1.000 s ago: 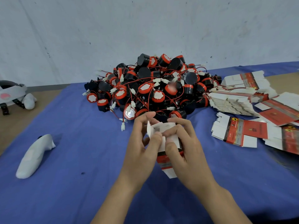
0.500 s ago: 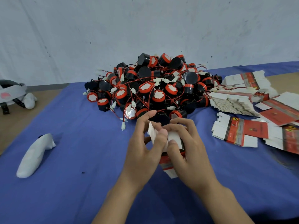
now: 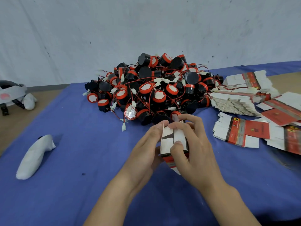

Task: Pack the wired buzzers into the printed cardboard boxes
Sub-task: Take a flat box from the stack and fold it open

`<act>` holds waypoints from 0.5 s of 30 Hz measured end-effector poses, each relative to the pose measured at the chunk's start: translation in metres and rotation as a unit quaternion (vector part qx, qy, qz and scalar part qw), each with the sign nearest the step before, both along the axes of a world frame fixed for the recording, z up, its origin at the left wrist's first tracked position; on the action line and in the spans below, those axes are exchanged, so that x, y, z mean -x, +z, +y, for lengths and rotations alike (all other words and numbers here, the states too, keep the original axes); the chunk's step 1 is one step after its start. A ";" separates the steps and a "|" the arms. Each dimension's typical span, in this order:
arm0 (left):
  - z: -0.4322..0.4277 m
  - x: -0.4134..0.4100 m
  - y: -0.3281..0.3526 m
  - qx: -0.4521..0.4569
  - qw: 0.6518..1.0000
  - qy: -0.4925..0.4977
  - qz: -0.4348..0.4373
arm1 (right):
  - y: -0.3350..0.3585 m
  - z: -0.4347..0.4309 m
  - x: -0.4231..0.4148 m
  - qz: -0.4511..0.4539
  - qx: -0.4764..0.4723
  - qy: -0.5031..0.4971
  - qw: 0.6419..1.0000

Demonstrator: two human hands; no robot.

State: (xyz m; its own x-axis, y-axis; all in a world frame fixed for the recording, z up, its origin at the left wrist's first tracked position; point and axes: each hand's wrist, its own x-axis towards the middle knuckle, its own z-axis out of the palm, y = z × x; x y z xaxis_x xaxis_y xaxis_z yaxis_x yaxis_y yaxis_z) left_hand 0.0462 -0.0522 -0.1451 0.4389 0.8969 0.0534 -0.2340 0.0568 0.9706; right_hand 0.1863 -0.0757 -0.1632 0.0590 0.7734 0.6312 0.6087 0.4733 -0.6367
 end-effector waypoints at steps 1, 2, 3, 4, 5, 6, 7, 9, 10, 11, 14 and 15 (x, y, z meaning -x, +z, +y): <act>0.000 0.001 0.000 0.002 1.000 0.000 0.005 | 0.000 -0.001 -0.001 -0.010 -0.002 -0.001 1.000; 0.000 0.002 0.000 0.002 1.000 0.001 0.006 | 0.000 -0.001 -0.001 -0.021 -0.006 -0.001 1.000; -0.001 0.002 -0.001 0.001 1.000 0.005 0.006 | 0.000 -0.002 0.000 -0.030 -0.012 0.001 0.999; -0.001 0.003 -0.002 -0.002 1.000 0.009 0.009 | 0.000 -0.002 0.000 -0.033 -0.019 0.005 0.999; -0.001 0.003 -0.004 -0.008 1.000 0.015 0.017 | 0.000 -0.002 0.001 -0.030 -0.023 0.012 0.999; 0.000 0.003 -0.006 -0.014 0.999 0.022 0.025 | 0.000 -0.002 0.002 -0.026 -0.023 0.017 0.999; 0.001 0.003 -0.007 -0.017 0.999 0.028 0.031 | -0.001 -0.002 0.002 -0.022 -0.019 0.020 0.999; 0.002 0.003 -0.009 -0.019 0.999 0.035 0.034 | -0.002 -0.001 0.003 -0.020 -0.012 0.022 0.999; 0.003 0.004 -0.009 -0.020 0.999 0.033 0.034 | -0.002 -0.001 0.003 -0.023 -0.017 0.023 0.999; 0.003 0.005 -0.009 -0.020 0.999 0.030 0.035 | -0.002 -0.001 0.003 -0.027 -0.023 0.023 0.999; 0.004 0.005 -0.011 -0.046 0.997 0.027 0.060 | -0.003 -0.001 0.006 -0.060 -0.041 0.021 0.997; 0.004 0.005 -0.012 -0.058 0.995 0.033 0.071 | -0.004 -0.001 0.007 -0.072 -0.044 0.022 0.996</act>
